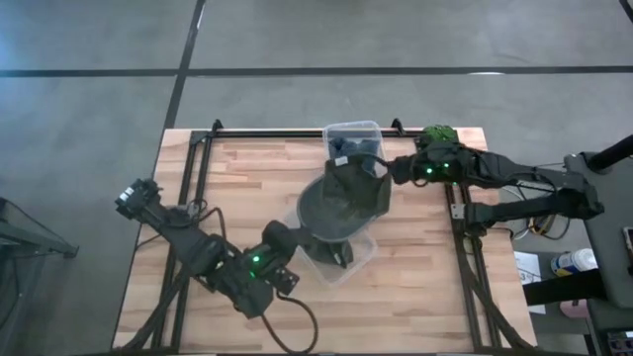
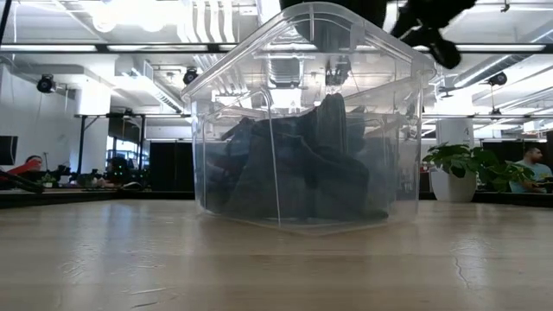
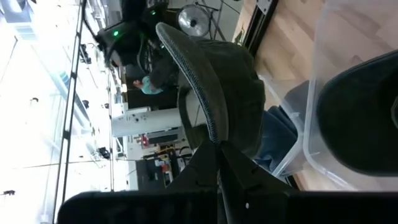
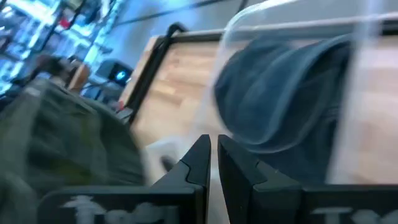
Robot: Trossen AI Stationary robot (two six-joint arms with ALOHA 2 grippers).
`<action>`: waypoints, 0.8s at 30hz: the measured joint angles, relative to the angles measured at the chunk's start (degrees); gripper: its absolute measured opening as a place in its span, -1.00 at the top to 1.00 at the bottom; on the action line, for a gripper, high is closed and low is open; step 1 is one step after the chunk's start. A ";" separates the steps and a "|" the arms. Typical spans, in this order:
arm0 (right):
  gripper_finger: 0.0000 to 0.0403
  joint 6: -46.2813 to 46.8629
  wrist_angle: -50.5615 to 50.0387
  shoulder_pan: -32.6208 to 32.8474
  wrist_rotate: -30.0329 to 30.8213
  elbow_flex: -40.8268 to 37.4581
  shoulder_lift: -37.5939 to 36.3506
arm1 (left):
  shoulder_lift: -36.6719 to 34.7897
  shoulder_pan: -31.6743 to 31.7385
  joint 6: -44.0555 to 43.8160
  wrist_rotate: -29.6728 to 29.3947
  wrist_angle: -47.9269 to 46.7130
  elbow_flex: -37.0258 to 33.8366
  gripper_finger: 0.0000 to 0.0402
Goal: Pick & Place hat
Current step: Put the black cap into the left transparent bin
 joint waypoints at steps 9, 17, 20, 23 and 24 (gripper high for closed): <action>0.87 -0.47 9.97 3.45 -10.55 0.42 11.08 | 5.33 1.91 -2.77 4.80 -0.59 -0.02 1.00; 0.87 -4.64 7.56 7.53 -15.27 7.55 19.48 | 8.69 5.58 -5.44 8.63 -0.77 -0.11 1.00; 0.87 -5.59 7.04 8.66 -16.98 9.80 23.39 | 8.93 6.16 -5.13 7.89 2.78 -0.11 1.00; 0.87 -6.75 7.36 9.49 -19.91 12.17 27.20 | 8.93 6.27 -4.84 7.80 4.82 -0.11 1.00; 0.87 -7.43 7.26 9.82 -20.59 13.02 28.33 | 8.93 6.36 -4.91 7.81 4.72 -0.11 1.00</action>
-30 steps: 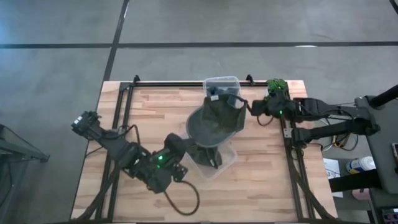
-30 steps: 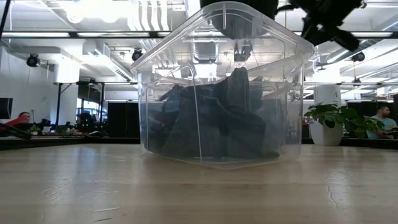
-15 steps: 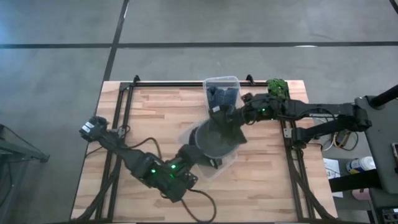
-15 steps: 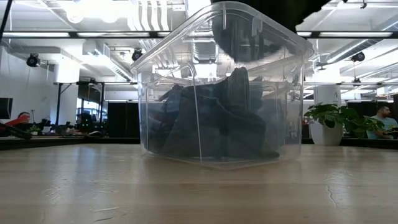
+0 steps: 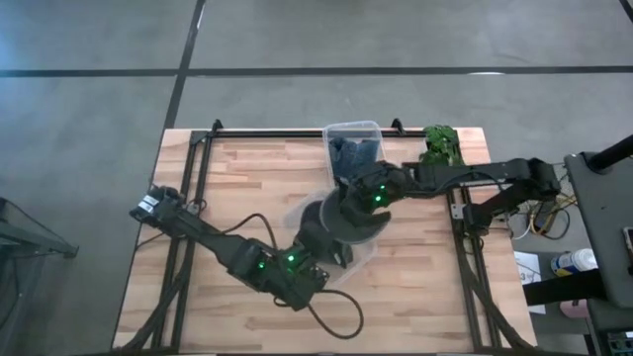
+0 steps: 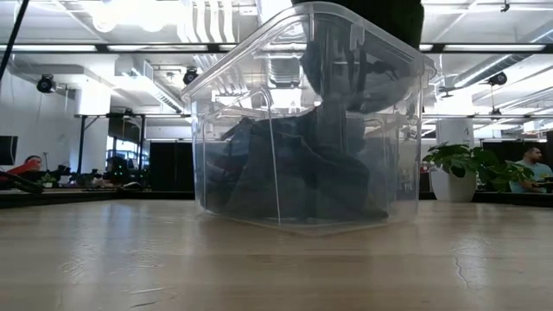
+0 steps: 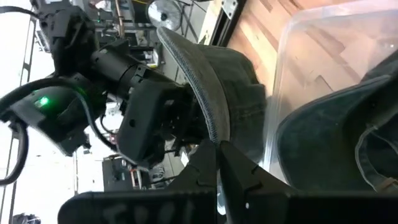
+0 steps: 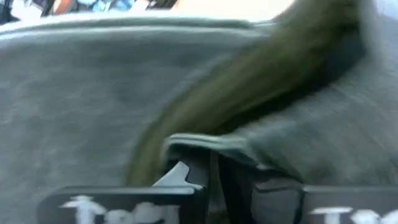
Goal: Pick & Place hat
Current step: Put the black cap into the left transparent bin
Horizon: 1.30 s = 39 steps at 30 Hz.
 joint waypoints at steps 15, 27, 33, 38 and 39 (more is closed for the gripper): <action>0.87 -4.57 -3.95 0.83 -4.04 7.25 -1.41 | -0.28 -0.98 -5.44 -3.86 -12.37 0.07 1.00; 0.87 -7.58 -8.44 2.14 3.83 8.86 -12.07 | -2.06 -1.81 -11.84 -6.83 -20.97 0.00 1.00; 0.86 -0.78 -19.41 5.42 13.25 8.66 -18.00 | -5.59 -3.07 -17.42 -14.34 -25.45 0.00 1.00; 0.71 5.31 -15.67 7.71 14.74 6.99 -17.48 | -6.63 0.48 -19.89 -24.96 -25.84 0.00 1.00; 0.66 6.13 -13.13 7.75 14.70 6.66 -16.87 | -6.64 1.62 -19.88 -26.22 -25.83 0.00 1.00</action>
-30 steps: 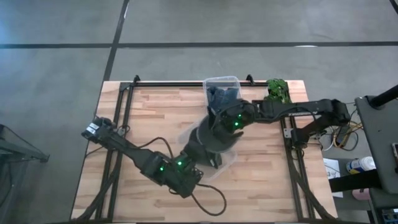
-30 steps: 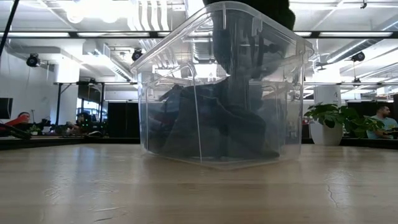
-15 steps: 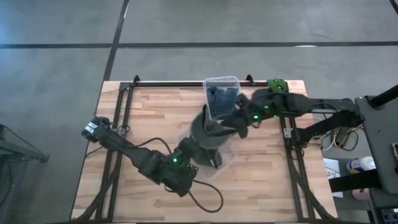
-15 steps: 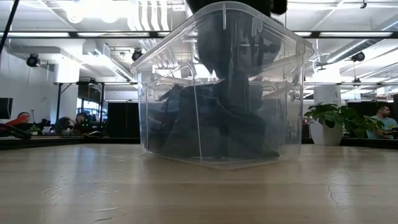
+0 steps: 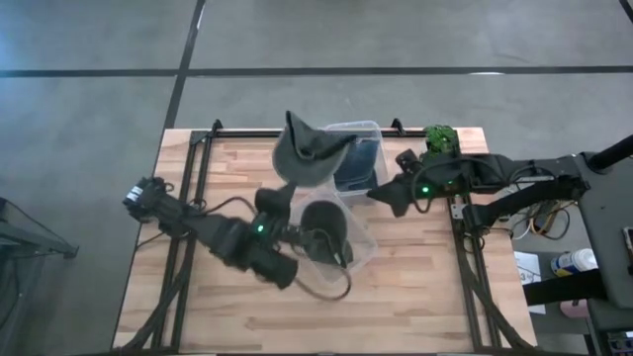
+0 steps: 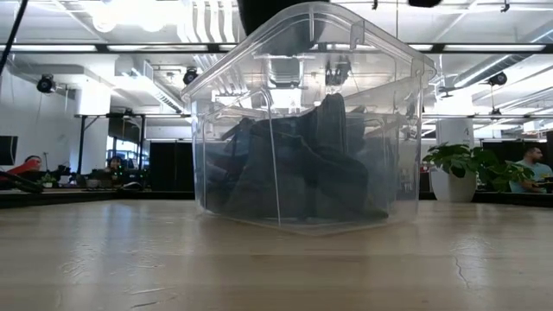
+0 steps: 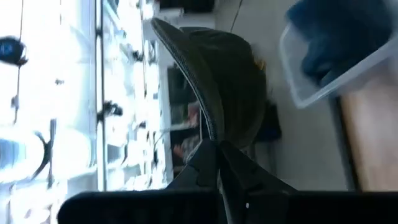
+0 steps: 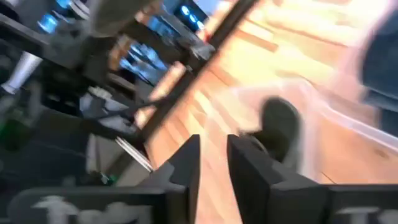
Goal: Pick & Place hat
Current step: Put the black cap into the left transparent bin
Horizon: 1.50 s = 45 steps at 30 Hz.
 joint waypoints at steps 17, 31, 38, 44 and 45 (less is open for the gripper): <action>-0.09 6.84 26.09 -10.60 4.98 -0.46 8.93 | 1.51 10.69 -0.61 -4.24 1.34 -3.06 1.00; -0.10 13.54 26.15 -15.45 -1.95 2.63 17.47 | 1.57 10.93 2.31 -2.04 8.24 -11.24 1.00; -0.02 15.83 26.33 -16.76 -4.30 2.63 20.00 | 1.57 11.04 2.63 -2.11 11.22 -11.26 1.00; 0.34 14.92 26.37 -17.07 -4.11 2.63 19.85 | 1.57 11.08 2.49 0.97 13.83 -11.26 1.00; 0.41 14.82 26.28 -17.07 -4.10 2.63 19.85 | 1.57 11.20 2.81 1.57 14.40 -11.26 1.00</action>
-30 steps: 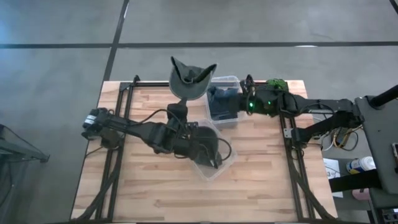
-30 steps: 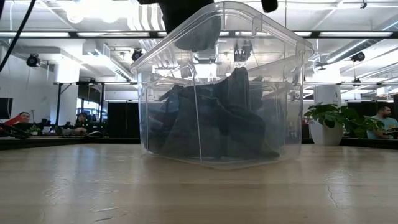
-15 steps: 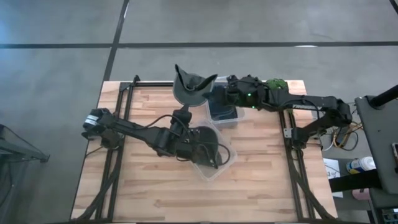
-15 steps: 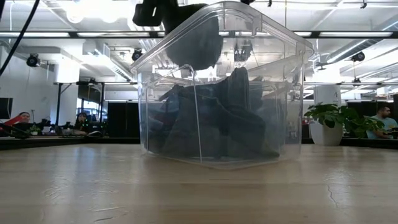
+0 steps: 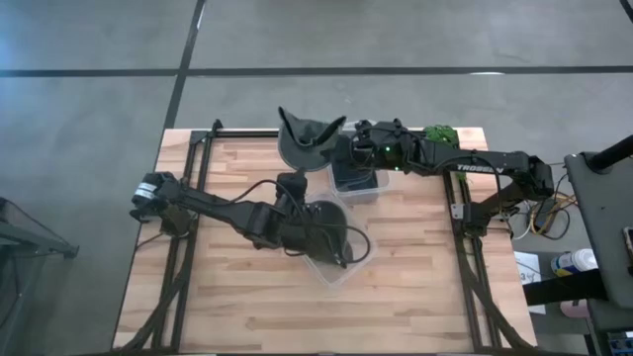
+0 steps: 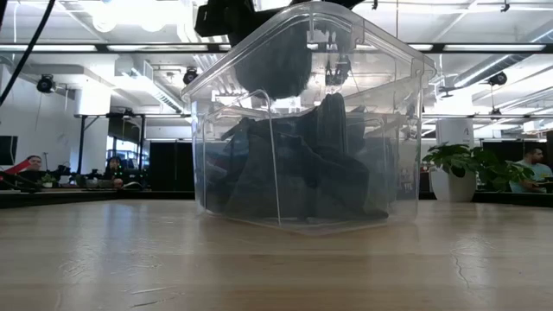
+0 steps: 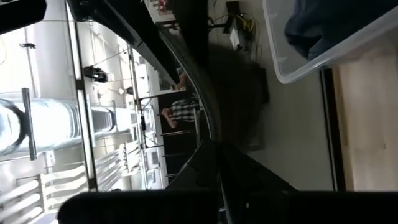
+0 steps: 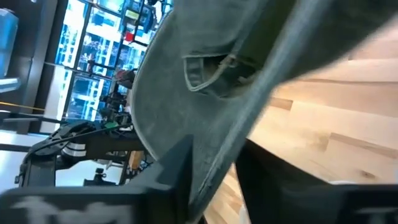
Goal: Pick & Place hat
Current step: Put the black cap into the left transparent bin
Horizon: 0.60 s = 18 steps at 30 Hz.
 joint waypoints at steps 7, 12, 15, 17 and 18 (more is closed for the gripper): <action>0.89 -2.51 -0.08 -0.23 0.21 0.00 -0.04 | -0.02 1.11 0.92 4.99 3.32 0.00 0.96; 0.93 -8.84 -4.69 -1.75 -0.66 1.00 -0.30 | -0.02 0.76 -4.02 9.25 3.24 0.00 0.76; 0.93 -13.20 -9.81 -3.70 -0.70 2.40 -0.99 | -0.31 -0.17 -8.31 9.21 2.47 0.00 0.66; 0.93 -17.07 -11.92 -5.13 -0.70 3.21 -1.42 | -0.71 -0.97 -9.93 9.40 2.09 0.00 0.63; 0.93 -18.82 -13.20 -5.97 -1.07 3.72 -1.81 | -0.93 -1.45 -10.80 9.51 1.45 0.00 0.62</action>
